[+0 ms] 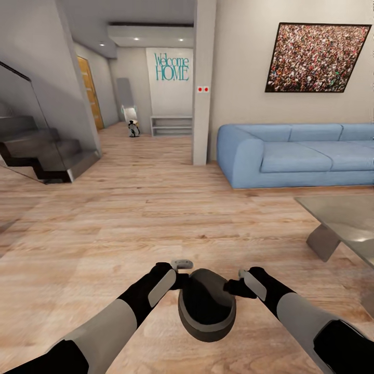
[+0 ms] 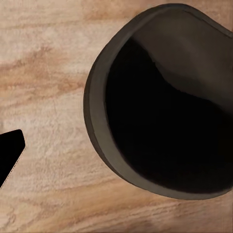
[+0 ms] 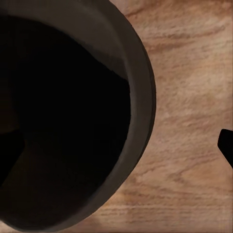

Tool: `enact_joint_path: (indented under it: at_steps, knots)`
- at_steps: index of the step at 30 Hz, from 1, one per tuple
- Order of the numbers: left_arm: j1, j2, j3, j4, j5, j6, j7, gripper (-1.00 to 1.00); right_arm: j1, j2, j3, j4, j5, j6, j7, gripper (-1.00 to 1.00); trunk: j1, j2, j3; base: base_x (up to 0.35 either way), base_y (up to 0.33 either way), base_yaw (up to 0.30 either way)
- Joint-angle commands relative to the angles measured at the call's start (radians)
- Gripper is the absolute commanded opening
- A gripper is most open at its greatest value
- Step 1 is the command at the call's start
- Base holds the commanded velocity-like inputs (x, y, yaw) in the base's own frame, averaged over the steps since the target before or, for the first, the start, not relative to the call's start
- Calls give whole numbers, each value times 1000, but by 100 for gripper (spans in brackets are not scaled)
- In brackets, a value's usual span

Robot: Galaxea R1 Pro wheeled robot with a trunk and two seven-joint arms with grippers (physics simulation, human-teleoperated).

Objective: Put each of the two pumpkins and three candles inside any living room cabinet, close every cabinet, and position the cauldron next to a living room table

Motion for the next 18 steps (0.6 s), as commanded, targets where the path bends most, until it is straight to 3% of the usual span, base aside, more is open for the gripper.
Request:
enact_joint_path:
  at_steps: [1, 18]
  knots:
    - [-1, 0, -3, -1, 10, 1, 9, 100, 0, -1, 7, -3, -11, 3, -9, 100, 0, 0, -1, 76, 57, -100]
    - [-1, 0, -3, -1, 31, 1, 8, 100, 0, -1, 7, -3, -11, 3, -9, 100, 0, 0, -1, 48, 29, -13]
